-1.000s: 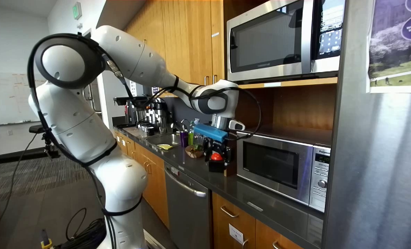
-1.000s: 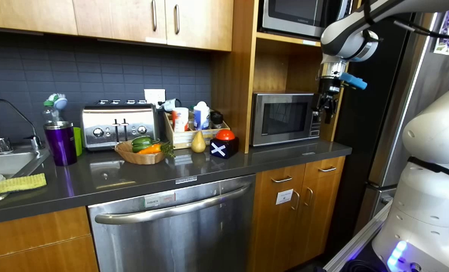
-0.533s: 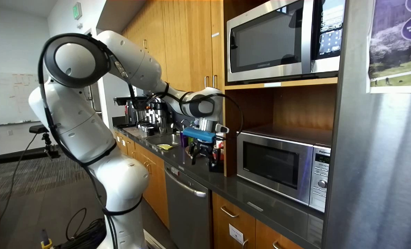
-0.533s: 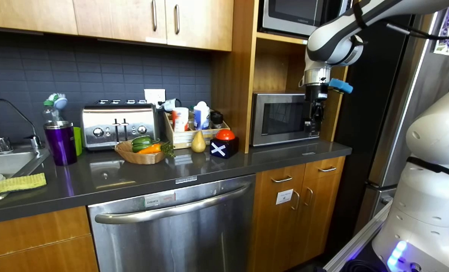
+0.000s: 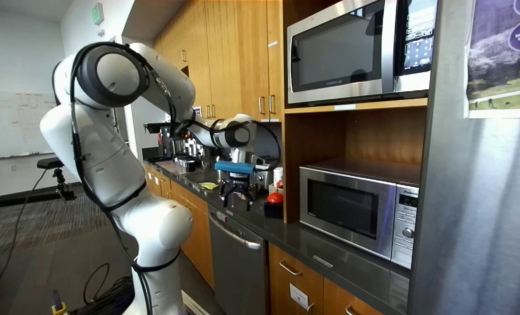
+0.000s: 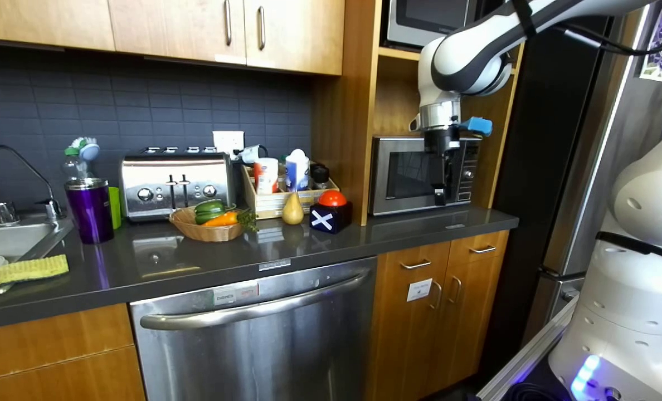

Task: Remove the carrot out if the bowl

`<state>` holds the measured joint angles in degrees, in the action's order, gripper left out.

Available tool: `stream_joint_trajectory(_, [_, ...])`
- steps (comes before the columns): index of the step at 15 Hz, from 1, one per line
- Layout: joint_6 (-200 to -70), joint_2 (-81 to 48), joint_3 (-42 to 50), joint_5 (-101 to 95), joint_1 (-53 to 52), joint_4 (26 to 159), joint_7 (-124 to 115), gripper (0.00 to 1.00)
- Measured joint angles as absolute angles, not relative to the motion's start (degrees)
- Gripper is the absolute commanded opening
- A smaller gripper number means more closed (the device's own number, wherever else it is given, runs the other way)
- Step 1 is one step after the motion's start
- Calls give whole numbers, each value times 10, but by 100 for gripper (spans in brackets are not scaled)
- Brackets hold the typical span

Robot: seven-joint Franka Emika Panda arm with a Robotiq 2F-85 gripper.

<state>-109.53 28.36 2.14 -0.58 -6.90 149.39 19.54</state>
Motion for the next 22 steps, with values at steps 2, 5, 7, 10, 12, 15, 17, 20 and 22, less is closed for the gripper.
stream_joint_trajectory(2, [-1095, 277, 8, -2, -92, 1494, 201, 100])
stream_joint_trajectory(5, [-1101, 261, -5, 5, -123, 1491, 227, 100])
stream_joint_trajectory(7, [-1110, 247, -13, 6, -139, 1484, 248, 100])
stream_joint_trajectory(10, [-1135, 213, -23, 13, -157, 1459, 280, 100])
stream_joint_trajectory(12, [-1155, 184, -31, 18, -165, 1436, 301, 100])
stream_joint_trajectory(15, [-1188, 133, -45, 19, -169, 1394, 324, 100])
stream_joint_trajectory(17, [-1209, 93, -53, 19, -169, 1361, 335, 100])
stream_joint_trajectory(20, [-1238, 33, -63, 19, -166, 1305, 343, 100])
stream_joint_trajectory(22, [-1258, -6, -71, 18, -162, 1268, 344, 100])
